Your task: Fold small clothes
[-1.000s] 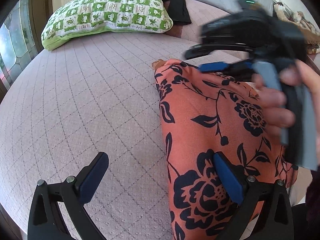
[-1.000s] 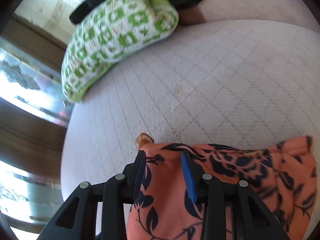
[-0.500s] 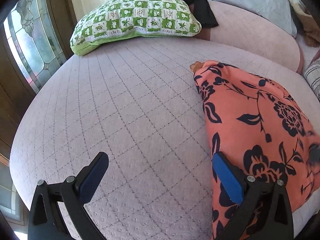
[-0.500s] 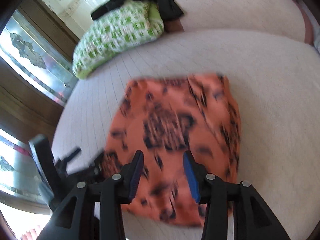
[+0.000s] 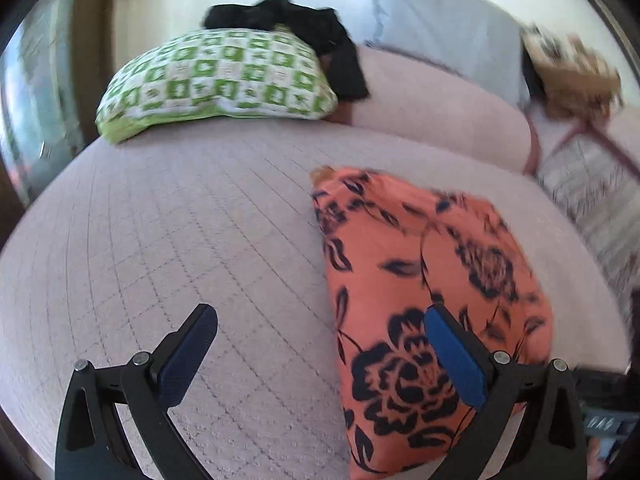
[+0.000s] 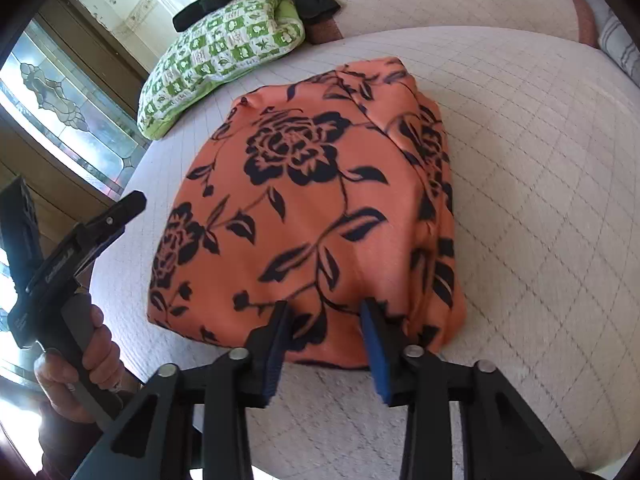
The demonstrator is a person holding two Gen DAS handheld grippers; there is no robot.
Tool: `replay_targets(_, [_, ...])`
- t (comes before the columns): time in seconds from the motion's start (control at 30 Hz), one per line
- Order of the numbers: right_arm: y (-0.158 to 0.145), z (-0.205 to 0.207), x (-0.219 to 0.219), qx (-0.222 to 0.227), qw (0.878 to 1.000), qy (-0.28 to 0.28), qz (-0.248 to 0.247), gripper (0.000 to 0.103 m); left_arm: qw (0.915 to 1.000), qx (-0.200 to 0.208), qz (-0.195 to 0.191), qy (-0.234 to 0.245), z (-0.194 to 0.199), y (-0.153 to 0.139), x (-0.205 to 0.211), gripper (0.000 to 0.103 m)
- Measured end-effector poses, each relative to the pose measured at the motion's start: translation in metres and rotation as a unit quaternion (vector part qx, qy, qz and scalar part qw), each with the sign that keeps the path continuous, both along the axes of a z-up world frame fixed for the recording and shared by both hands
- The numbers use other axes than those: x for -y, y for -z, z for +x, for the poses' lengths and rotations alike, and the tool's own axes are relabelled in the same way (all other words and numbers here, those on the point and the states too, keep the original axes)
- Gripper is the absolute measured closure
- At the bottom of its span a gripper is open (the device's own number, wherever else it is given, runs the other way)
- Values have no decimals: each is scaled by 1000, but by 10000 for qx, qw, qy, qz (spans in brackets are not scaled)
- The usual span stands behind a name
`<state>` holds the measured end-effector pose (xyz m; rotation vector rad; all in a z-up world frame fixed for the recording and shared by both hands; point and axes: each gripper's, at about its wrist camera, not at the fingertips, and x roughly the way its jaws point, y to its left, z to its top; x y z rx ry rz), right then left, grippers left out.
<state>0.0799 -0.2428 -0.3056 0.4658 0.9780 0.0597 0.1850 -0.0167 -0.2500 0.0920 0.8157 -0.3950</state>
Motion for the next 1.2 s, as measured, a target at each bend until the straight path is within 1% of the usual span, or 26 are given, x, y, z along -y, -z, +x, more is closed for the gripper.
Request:
replay_targets(0.1, [4,-6,6,77,9998,44,198,66,9968,38,753,249,-5,18,20,0])
replay_targets(0.13, [5,-8,8,81,9997,23,244,67,9961,34,842,265,-6,22,22,0])
replay_targets(0.17, [5,-9,10,81,9996,-1,254,68,9963,11,814,267,-8,24,20,0])
replay_targets(0.23, [6,-12,12,79,9996,-54,257,69,9969,-184,716,255,-8,27,13,0])
replay_targets(0.3, [9,-16,13,54,9995,-88,285,69,9960,-310,801,240,-11,35,11,0])
replay_targets(0.33, [9,-16,14,42,9995,-102,299,69,9954,-243,895,252,-16,36,13,0])
replay_targets(0.43, [7,-20,19,-31,9992,-94,387,69,9898,218,1383,281,-27,33,25,0])
replay_targets(0.47, [4,-20,20,-87,9990,-76,439,69,9892,283,1415,238,-30,31,26,0])
replay_targets(0.53, [-5,-20,24,-148,9980,-25,615,70,9916,309,1256,98,-33,23,24,0])
replay_targets(0.6, [-19,-18,27,26,9974,-38,726,69,9935,356,1084,0,-35,16,22,0])
replay_targets(0.67, [-34,-15,32,264,9972,-10,694,69,9930,402,1107,-83,-36,15,22,0])
replay_targets(0.73, [-41,-5,37,333,9969,75,705,67,9922,354,1189,-114,-34,18,25,0])
replay_targets(0.83, [-34,16,46,250,9966,192,756,67,9932,243,1131,-151,-32,20,24,0])
replay_targets(0.93, [-10,35,55,-136,9948,271,967,67,9947,120,1014,-144,-29,23,23,0])
replay_targets(0.97, [-7,37,57,-147,9939,308,1044,67,9948,111,1004,-142,-29,24,24,0])
replay_targets(1.0, [-7,38,58,-155,9936,328,1068,67,9948,108,1001,-130,-29,24,24,0])
replay_targets(1.1, [-18,45,57,-312,9949,256,920,67,9952,72,970,-116,-26,24,23,0])
replay_targets(1.2, [-38,60,56,-69,9970,265,725,67,9956,19,928,-141,-24,24,23,0])
